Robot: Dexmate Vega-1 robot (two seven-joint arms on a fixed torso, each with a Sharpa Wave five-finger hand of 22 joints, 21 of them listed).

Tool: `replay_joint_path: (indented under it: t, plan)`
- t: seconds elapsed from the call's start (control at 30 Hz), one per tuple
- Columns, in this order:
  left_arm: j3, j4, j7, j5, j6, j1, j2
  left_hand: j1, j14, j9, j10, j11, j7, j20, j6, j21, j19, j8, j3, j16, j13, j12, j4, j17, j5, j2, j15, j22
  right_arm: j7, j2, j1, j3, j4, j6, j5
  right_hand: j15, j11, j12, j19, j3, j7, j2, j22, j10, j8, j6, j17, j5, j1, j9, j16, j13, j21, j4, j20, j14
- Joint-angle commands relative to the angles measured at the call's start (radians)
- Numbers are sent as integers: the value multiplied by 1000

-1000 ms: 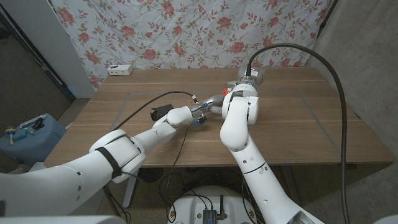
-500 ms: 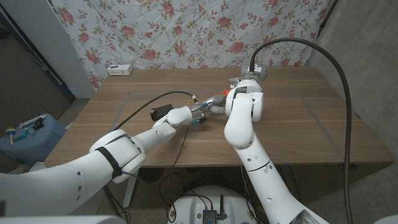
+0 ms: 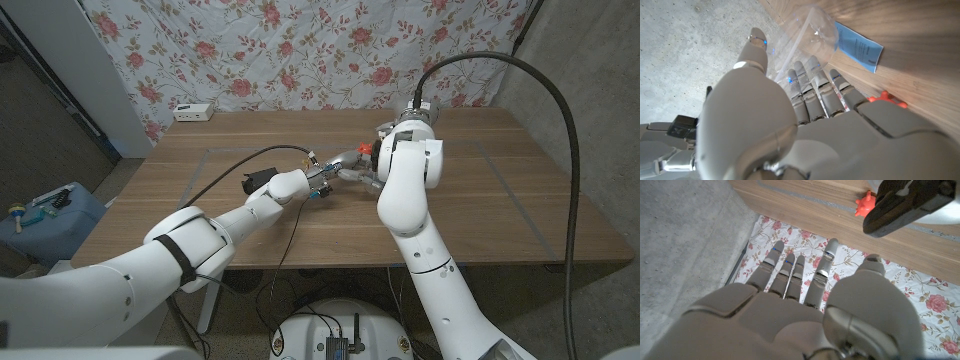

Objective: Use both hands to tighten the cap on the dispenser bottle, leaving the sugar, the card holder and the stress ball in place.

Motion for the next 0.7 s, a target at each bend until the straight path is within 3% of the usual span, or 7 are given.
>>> replay_joint_path:
  t: [0.03, 0.2, 0.5, 0.7]
  plan:
    - [-4, -54, 5, 3, 21, 12, 22, -40, 10, 1, 8, 0, -22, -55, 105, 1, 5, 3, 81, 2, 1, 6, 74, 2, 7, 118, -71, 2, 89, -81, 3, 50, -94, 86, 125, -6, -13, 1, -39, 15, -28, 8, 0, -57, -27, -58, 6, 19, 56, 5, -9, 6, -4, -34, -6, -54]
    - [-5, -78, 8, 5, 37, 19, 32, -40, 9, 1, 9, -1, -21, -55, 106, 1, 5, 3, 81, 1, 1, 7, 75, 3, 7, 119, -71, 2, 101, -130, 1, 76, -126, 107, 204, 2, -23, 3, -69, 27, -35, 7, -1, -103, -58, -127, 7, 31, 94, 8, -9, 7, -5, -60, -6, -97]
    - [-3, -63, -3, 4, 40, 8, 24, -39, 9, 2, 8, 0, -24, -55, 105, 1, 5, 3, 81, 2, 0, 6, 74, 3, 7, 118, -72, 2, 94, -201, 0, 93, -157, 113, 299, 9, -48, -1, -109, 44, -38, 1, -2, -192, -79, -189, 9, 55, 155, 17, -12, 9, -4, -101, -12, -176]
    - [0, -38, -10, 3, 33, -1, 13, -40, 8, 2, 9, 0, -21, -55, 105, 1, 6, 3, 81, 1, 0, 6, 74, 3, 7, 118, -69, 2, 134, -241, 18, 115, -175, 126, 386, 35, -55, 1, -159, 60, -39, -6, -2, -274, -102, -262, 11, 81, 212, 18, -14, 10, -7, -129, 4, -254]
